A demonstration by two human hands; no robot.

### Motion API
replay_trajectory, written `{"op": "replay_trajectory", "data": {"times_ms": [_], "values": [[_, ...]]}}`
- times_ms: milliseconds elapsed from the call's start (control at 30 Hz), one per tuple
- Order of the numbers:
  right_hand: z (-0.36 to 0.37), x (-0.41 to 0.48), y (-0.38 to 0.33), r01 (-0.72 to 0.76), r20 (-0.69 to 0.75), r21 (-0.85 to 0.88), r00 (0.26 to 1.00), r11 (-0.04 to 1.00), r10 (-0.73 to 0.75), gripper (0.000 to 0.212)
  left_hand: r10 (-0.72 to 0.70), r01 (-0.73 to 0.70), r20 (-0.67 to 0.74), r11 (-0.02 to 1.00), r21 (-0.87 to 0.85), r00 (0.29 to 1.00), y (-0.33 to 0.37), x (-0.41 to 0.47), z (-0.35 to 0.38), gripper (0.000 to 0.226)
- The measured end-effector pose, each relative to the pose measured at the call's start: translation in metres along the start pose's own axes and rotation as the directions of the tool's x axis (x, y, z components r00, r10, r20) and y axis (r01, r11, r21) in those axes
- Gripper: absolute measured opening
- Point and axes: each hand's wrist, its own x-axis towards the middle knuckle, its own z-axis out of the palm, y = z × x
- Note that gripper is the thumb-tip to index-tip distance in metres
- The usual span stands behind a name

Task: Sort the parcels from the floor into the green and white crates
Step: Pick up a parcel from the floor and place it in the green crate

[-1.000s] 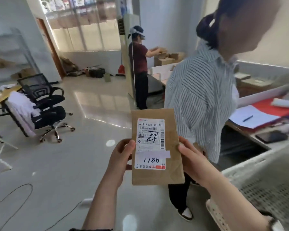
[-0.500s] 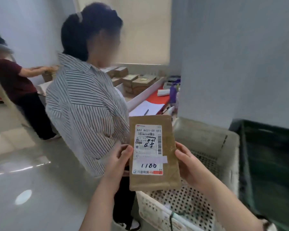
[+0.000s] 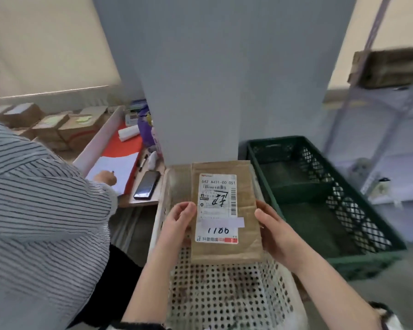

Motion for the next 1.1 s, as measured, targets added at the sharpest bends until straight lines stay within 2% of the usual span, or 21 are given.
{"op": "replay_trajectory", "data": {"times_ms": [167, 267, 433, 633, 733, 833, 900, 1000, 1100], "values": [[-0.039, 0.013, -0.005, 0.015, -0.113, 0.029, 0.994, 0.999, -0.011, 0.057, -0.018, 0.02, 0.096, 1.0, -0.021, 0.995, -0.008, 0.035, 0.035, 0.056], [-0.062, 0.022, -0.011, 0.009, -0.136, 0.014, 0.991, 1.0, -0.007, 0.055, -0.036, 0.038, 0.12, 0.999, -0.016, 0.992, -0.014, 0.055, 0.057, 0.049], [-0.116, 0.043, -0.027, -0.017, -0.159, 0.004, 0.987, 1.0, 0.017, 0.051, -0.08, 0.084, 0.135, 0.996, -0.026, 0.988, -0.034, 0.094, 0.106, 0.025], [-0.214, 0.079, -0.048, -0.205, -0.187, -0.04, 0.963, 0.978, 0.195, 0.042, -0.216, 0.216, 0.121, 0.976, 0.017, 0.969, -0.062, 0.139, 0.193, 0.025], [-0.27, 0.096, -0.06, -0.258, -0.254, -0.092, 0.94, 0.962, 0.228, 0.029, -0.27, 0.269, 0.115, 0.963, 0.029, 0.956, -0.072, 0.161, 0.245, 0.025], [-0.317, 0.107, -0.066, -0.286, -0.307, -0.099, 0.92, 0.953, 0.244, 0.025, -0.301, 0.298, 0.108, 0.954, 0.047, 0.947, -0.084, 0.175, 0.287, 0.029], [-0.338, 0.112, -0.064, -0.306, -0.31, -0.12, 0.915, 0.945, 0.257, 0.025, -0.302, 0.291, 0.074, 0.949, 0.123, 0.951, -0.095, 0.18, 0.304, 0.029], [-0.359, 0.119, -0.047, -0.366, -0.322, -0.132, 0.895, 0.921, 0.31, 0.025, -0.219, 0.204, -0.001, 0.906, 0.37, 0.976, -0.112, 0.184, 0.315, 0.021], [-0.369, 0.127, -0.021, -0.425, -0.333, -0.102, 0.866, 0.899, 0.372, 0.024, -0.097, 0.112, -0.059, 0.749, 0.654, 0.994, -0.125, 0.188, 0.317, 0.01]]}}
